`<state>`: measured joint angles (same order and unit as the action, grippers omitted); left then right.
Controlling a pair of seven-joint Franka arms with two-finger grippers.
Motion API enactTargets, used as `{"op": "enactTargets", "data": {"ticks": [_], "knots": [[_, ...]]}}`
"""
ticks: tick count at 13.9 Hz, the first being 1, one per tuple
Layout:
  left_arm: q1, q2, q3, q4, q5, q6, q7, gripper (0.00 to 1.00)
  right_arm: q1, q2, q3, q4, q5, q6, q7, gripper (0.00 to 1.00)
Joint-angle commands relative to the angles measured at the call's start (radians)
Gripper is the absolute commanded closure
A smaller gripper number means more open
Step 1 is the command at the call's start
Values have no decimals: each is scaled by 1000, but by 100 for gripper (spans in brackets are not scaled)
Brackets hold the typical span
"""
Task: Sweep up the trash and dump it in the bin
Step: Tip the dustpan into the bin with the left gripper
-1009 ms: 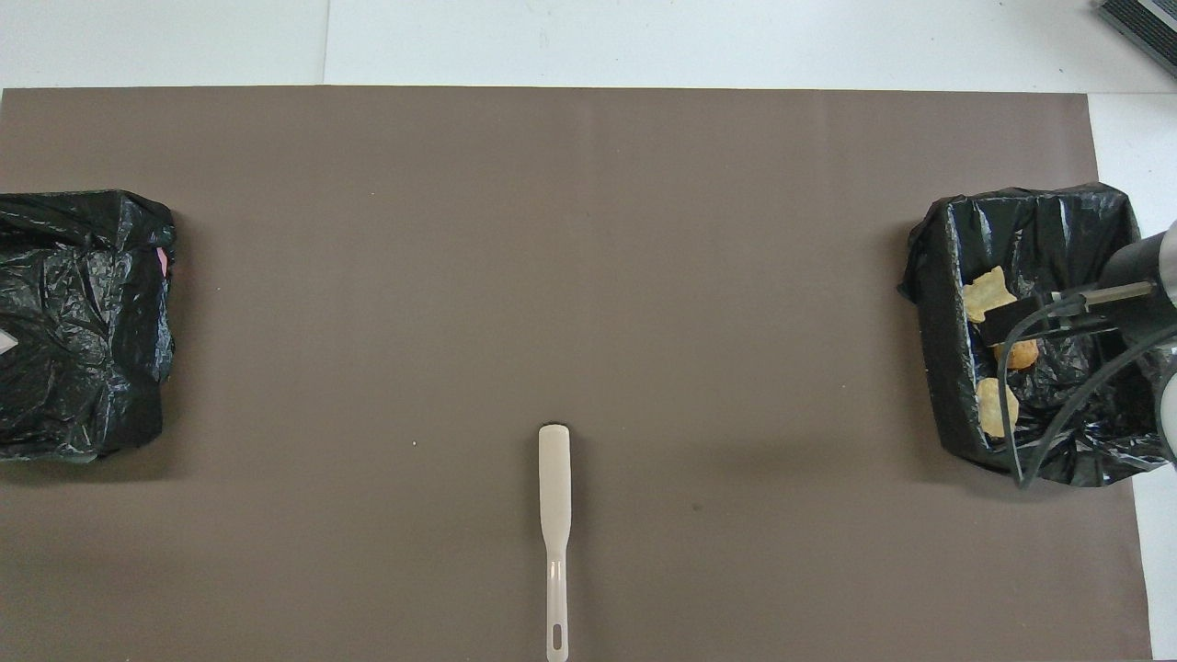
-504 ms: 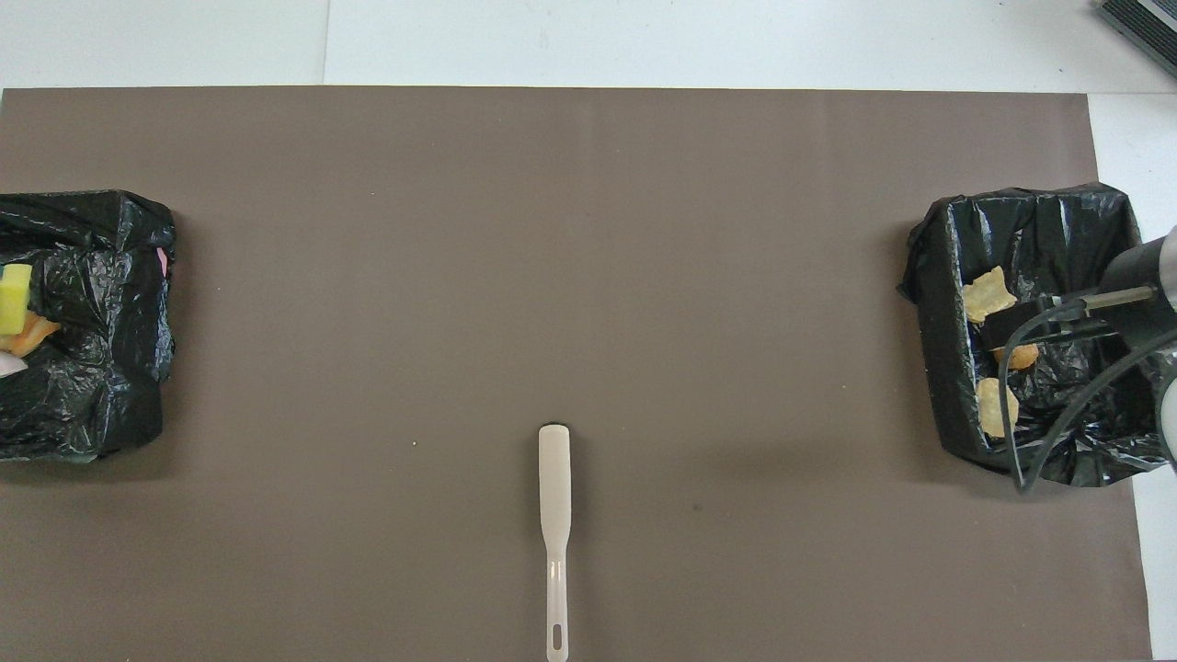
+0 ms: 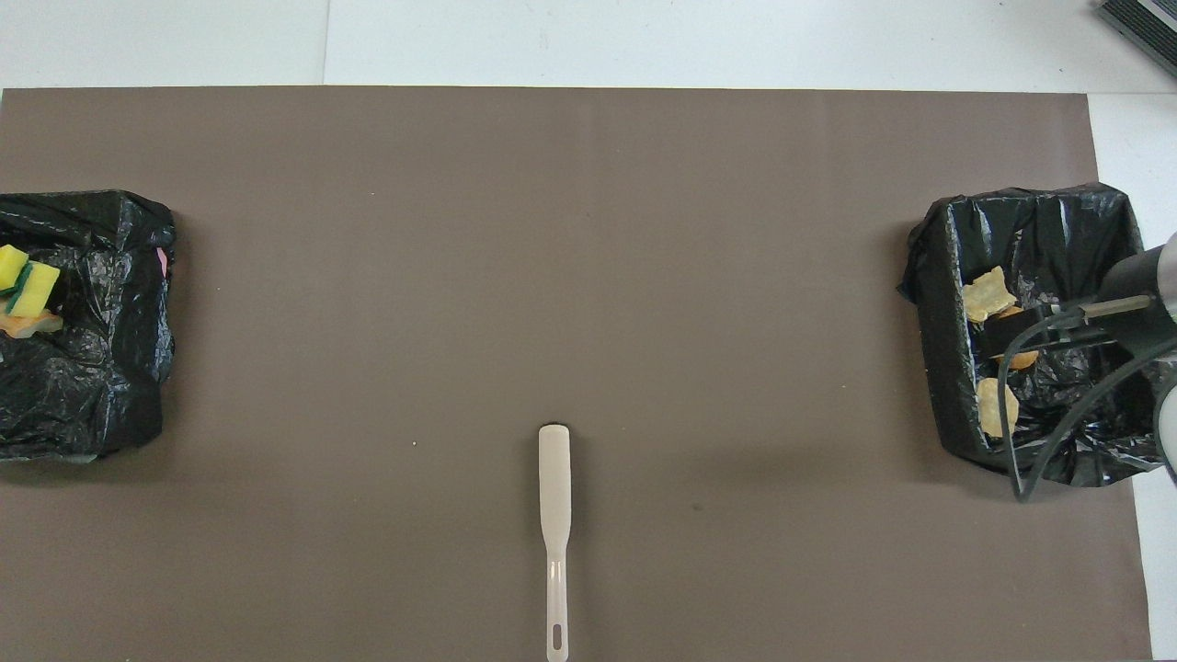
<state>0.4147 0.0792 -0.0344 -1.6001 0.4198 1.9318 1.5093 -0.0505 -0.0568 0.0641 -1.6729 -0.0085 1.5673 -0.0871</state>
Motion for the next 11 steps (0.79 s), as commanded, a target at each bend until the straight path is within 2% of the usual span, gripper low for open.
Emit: {"op": "enactTargets", "data": {"ticks": [1,5,7,10,11], "knots": [[-46,-7,14,54,45,-72,8,100,-11,-26,5,-24,2,-13,3,0],[-73,-48,7,77,66,-158,9,100,-12,-24,5,-24,2,-12,3,0],[-73,-76,-4,80,33,-216,12,100,-12,-24,3,-24,2,-13,1,0],[-56,-99,2,100,-230,-300,-8,100,-12,-26,5,-24,4,-13,1,0],[-54,-137,1,76,-296,-304,-11,100,-12,-26,5,-24,2,-13,1,0]]}}
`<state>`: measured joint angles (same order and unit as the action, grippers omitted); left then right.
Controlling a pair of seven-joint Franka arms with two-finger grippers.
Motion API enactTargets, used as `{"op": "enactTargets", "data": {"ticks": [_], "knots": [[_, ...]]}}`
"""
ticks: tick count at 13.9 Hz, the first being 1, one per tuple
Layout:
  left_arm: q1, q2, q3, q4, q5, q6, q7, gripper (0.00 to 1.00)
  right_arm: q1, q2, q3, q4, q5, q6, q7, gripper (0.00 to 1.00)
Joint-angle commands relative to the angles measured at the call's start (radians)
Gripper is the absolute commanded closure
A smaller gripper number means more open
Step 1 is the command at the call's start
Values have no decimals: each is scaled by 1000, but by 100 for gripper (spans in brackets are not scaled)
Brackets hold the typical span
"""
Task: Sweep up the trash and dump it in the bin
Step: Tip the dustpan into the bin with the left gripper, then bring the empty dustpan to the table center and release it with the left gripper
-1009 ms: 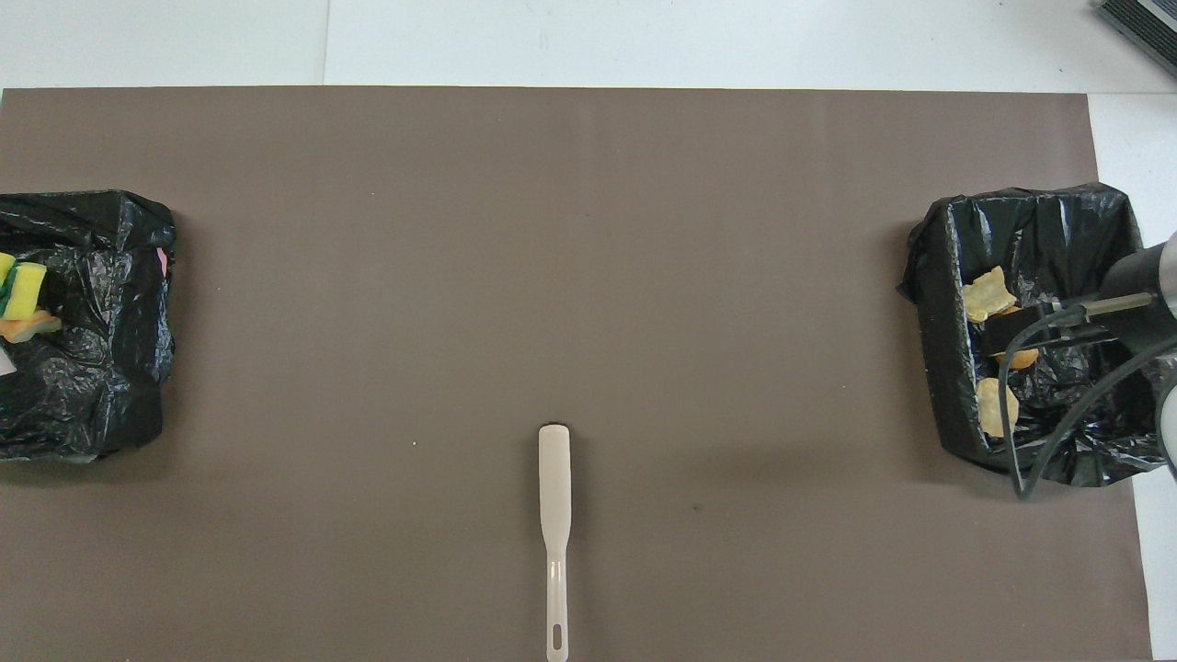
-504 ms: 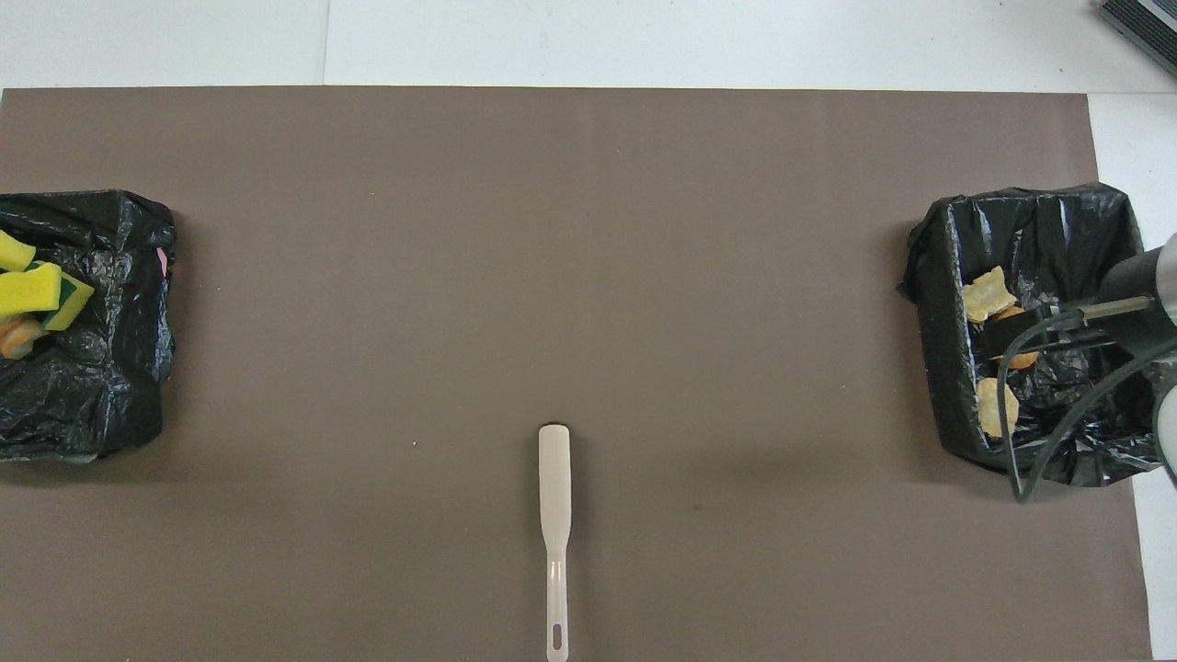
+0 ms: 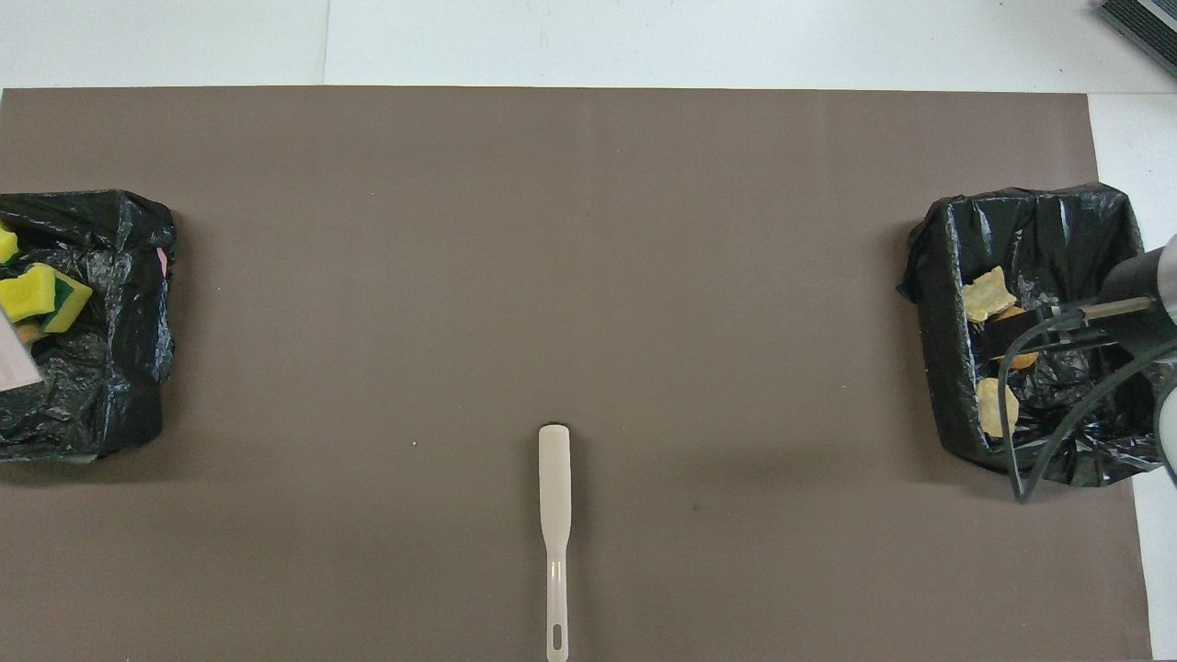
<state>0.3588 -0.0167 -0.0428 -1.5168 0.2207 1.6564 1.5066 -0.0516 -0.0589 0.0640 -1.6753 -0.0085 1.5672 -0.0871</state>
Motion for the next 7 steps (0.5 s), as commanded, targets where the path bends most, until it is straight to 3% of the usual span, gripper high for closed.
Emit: {"op": "enactTargets", "data": {"ticks": [1,3,7], "knots": [[-7,-60,7,-52,-136,-55,-43,100,-11,-24,5,-26,4,-13,1,0],[-36,-78,-5,-95,-220,-79,-209,100,-11,-33,3,-38,2,-12,1,0],[-251,-74,-6,-172,-270,-21,-676,100,-13,-36,3,-41,4,-12,1,0]]}}
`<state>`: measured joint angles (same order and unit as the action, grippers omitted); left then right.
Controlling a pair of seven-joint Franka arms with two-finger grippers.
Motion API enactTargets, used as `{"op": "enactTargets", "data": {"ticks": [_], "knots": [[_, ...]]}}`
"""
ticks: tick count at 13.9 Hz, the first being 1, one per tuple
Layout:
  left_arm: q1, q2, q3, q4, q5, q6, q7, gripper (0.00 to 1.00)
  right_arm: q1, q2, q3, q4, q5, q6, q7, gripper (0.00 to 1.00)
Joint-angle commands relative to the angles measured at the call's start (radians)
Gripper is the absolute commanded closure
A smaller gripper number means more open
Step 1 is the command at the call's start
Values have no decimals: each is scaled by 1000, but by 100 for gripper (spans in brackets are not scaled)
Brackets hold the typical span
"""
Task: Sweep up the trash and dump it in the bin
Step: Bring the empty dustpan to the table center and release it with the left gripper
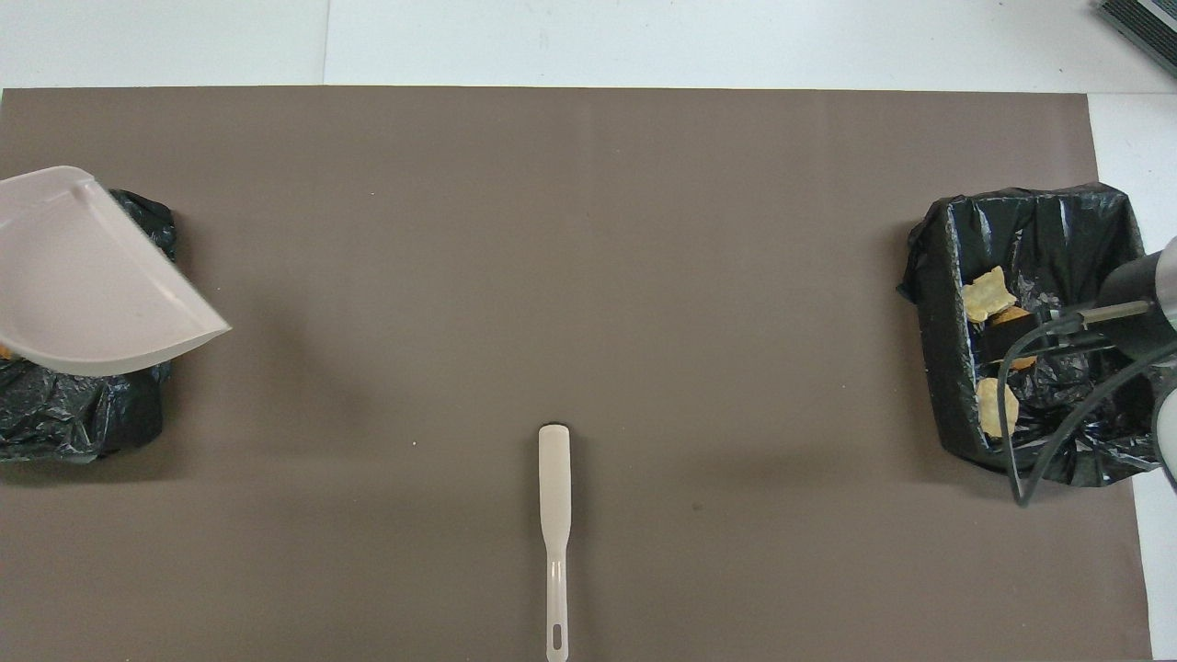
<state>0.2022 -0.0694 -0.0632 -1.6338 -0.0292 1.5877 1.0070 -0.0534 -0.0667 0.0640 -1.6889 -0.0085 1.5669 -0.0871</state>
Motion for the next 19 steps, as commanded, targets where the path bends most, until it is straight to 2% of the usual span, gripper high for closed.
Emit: {"op": "enactTargets", "data": {"ticks": [1,4,6,7,9,12,13,19], "knots": [[-142,-18,16,-70,-40,72,-270,100,-11,-28,5,-28,2,-11,0,0],[-317,14,16,-138,-75,214,-616,100,-11,-28,3,-28,4,-11,1,0],[-441,61,14,-159,-81,308,-875,100,-11,-28,3,-28,2,-11,0,0],[-483,88,13,-161,-98,342,-959,100,-11,-28,3,-28,2,-11,0,0],[-591,152,14,-163,-156,436,-1007,100,-11,-28,3,-29,4,-11,0,0],[-734,301,16,-161,-158,697,-1200,100,-11,-30,3,-29,2,-11,0,0],[-750,319,16,-162,-158,739,-1208,100,-11,-30,3,-29,2,-11,0,0],[-777,397,19,-167,-130,796,-1226,100,-11,-30,3,-29,2,-11,-2,0]]}}
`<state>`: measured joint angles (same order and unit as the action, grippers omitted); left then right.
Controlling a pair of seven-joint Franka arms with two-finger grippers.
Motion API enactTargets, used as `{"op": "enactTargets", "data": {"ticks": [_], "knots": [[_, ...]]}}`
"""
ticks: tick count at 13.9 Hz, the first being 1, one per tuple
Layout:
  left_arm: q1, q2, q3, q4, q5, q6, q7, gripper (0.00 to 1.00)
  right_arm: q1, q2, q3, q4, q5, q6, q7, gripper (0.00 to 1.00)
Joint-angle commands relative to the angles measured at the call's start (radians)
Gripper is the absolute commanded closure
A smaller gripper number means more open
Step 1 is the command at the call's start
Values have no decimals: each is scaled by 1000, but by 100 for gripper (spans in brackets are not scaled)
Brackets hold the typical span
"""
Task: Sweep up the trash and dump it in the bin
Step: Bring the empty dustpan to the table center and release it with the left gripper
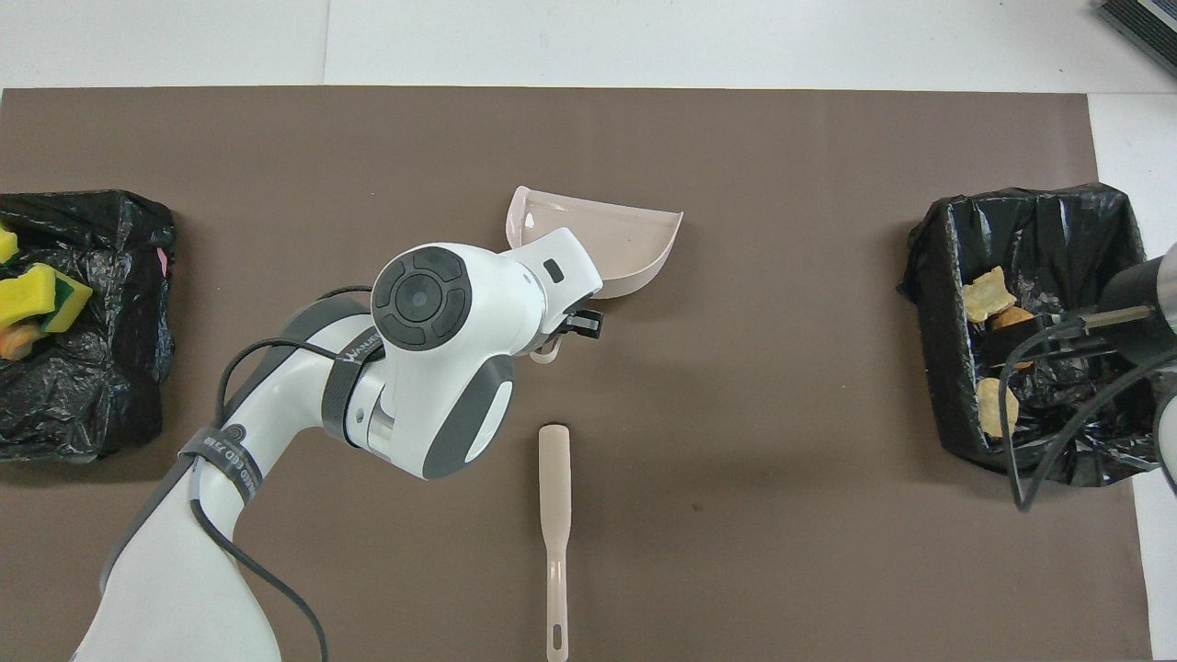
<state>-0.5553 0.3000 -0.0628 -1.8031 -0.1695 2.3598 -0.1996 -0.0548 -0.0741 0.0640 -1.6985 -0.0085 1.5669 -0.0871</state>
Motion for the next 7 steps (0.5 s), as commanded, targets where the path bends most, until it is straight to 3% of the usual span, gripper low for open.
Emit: {"op": "enactTargets", "data": {"ticks": [1,7], "knots": [[-50,40,20,1,11,33,-73,100,-10,-23,3,-20,2,-11,-2,0],[-98,91,20,-1,47,29,-318,100,-10,-26,3,-21,4,-11,-2,0]]}}
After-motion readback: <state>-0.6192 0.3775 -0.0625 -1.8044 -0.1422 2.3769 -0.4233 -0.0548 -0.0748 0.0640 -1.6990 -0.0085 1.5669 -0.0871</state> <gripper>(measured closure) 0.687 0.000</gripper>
